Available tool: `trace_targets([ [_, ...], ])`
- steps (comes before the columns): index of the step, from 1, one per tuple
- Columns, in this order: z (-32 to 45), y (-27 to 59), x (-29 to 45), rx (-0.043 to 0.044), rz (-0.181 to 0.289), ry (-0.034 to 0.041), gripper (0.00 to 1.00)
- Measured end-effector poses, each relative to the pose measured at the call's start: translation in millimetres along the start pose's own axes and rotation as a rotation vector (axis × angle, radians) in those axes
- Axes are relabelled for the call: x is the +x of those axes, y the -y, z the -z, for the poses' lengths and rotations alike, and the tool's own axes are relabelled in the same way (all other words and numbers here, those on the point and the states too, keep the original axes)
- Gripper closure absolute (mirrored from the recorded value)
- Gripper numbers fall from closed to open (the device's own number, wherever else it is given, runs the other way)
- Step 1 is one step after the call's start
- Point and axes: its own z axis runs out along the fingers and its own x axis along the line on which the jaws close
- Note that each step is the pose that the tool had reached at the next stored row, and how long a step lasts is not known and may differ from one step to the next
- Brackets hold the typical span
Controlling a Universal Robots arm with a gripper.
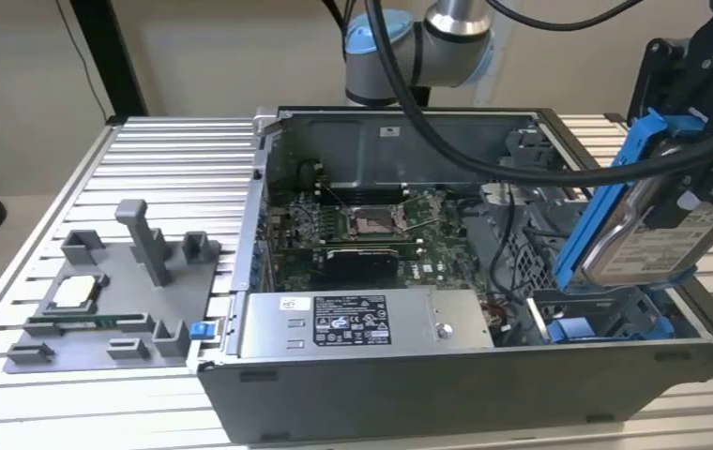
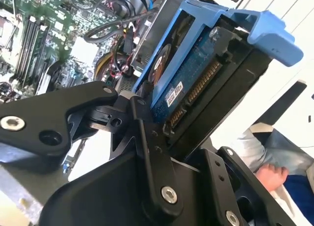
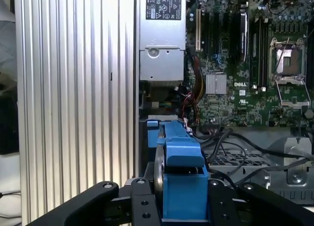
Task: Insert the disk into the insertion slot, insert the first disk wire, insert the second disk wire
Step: 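Insert the disk into the insertion slot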
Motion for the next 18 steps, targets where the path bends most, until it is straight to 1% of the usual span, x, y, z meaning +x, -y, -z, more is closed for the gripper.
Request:
trace_targets([
  [15, -27.2, 2.5, -0.1, 0.0, 0.0, 0.0001, 1.0],
  [18, -31.7, 3.1, -0.1, -0.0001, 0.0, 0.0001, 1.0],
])
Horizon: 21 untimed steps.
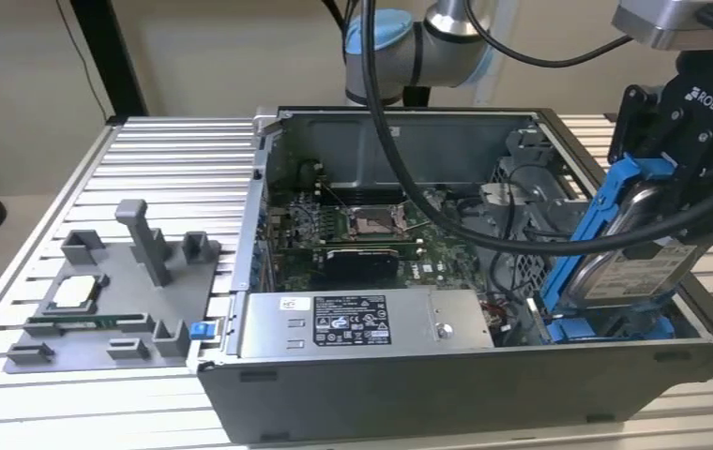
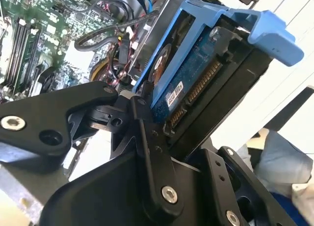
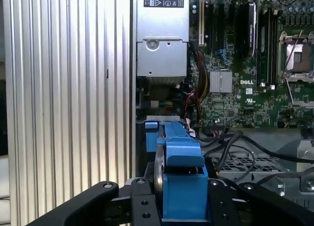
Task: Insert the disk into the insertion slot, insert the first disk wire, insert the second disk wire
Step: 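Insert the disk into the insertion slot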
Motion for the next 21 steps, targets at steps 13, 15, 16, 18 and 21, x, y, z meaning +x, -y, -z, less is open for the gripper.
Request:
trace_targets([
  [13, -4.5, 0.2, 0.0, -0.0001, 0.0, 0.0005, 1.0],
  [15, -4.7, 0.1, -0.2, -0.0001, 0.0, 0.0008, 1.0],
  [16, -4.9, 0.0, -0.3, -0.0001, 0.0, 0.0008, 1.0],
  [18, -5.4, 0.0, -0.5, -0.0001, 0.0, 0.0007, 1.0],
  [21, -6.9, 0.1, -1.2, -0.0001, 0.0, 0.0033, 1.0],
])
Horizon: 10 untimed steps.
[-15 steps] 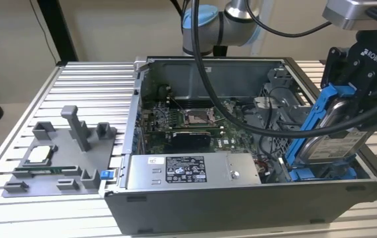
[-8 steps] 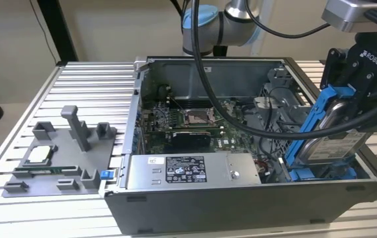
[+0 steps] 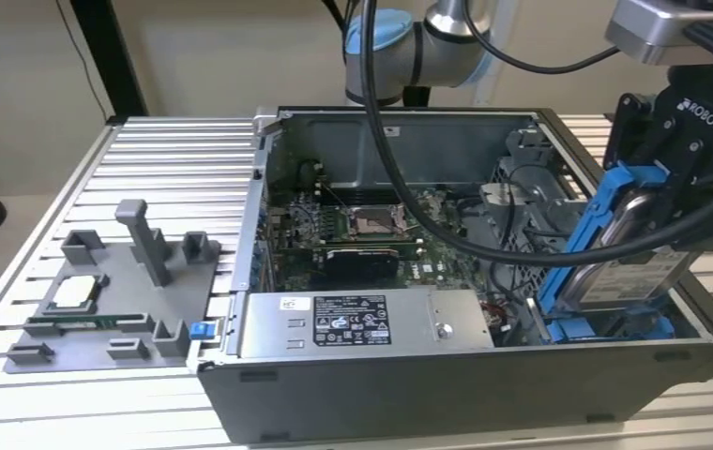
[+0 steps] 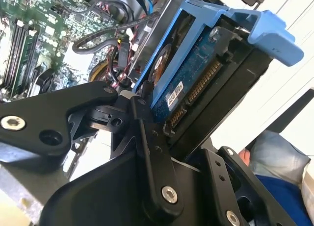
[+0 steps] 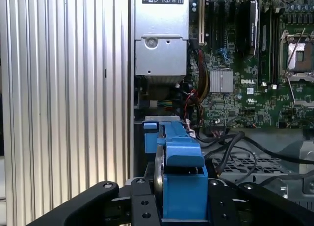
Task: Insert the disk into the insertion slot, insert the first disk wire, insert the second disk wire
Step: 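Insert the disk into the insertion slot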
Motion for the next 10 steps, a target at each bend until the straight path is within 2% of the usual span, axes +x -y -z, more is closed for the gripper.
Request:
trace_targets([
  [3, -1.3, 0.0, -2.6, -0.0001, 0.0, 0.0019, 1.0],
  [10, -3.4, 3.5, -3.2, 0.0, 0.0, 0.0032, 1.0],
])
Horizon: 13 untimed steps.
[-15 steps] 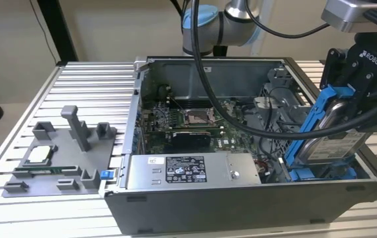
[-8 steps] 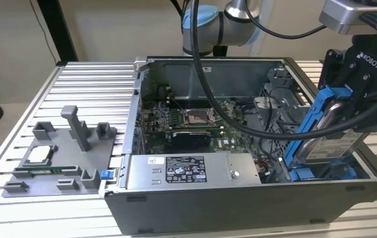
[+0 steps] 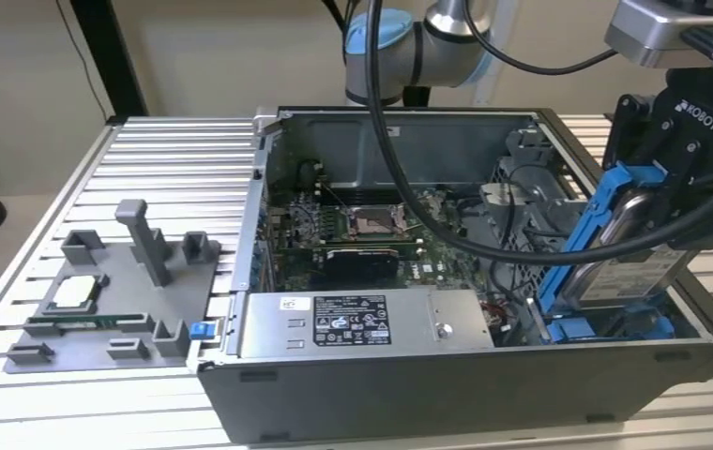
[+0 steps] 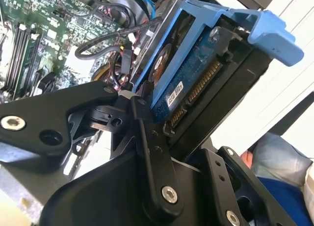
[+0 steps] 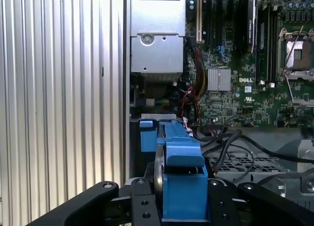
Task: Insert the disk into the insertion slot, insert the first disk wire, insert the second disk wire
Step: 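Insert the disk into the insertion slot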
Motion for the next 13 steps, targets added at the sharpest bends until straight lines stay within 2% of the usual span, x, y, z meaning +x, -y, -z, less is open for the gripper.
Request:
trace_targets([
  [6, -5.9, 0.4, 0.1, -0.0001, 0.0, 0.0037, 1.0],
  [13, -17.0, 0.8, 0.1, -0.0001, 0.0, 0.008, 1.0],
])
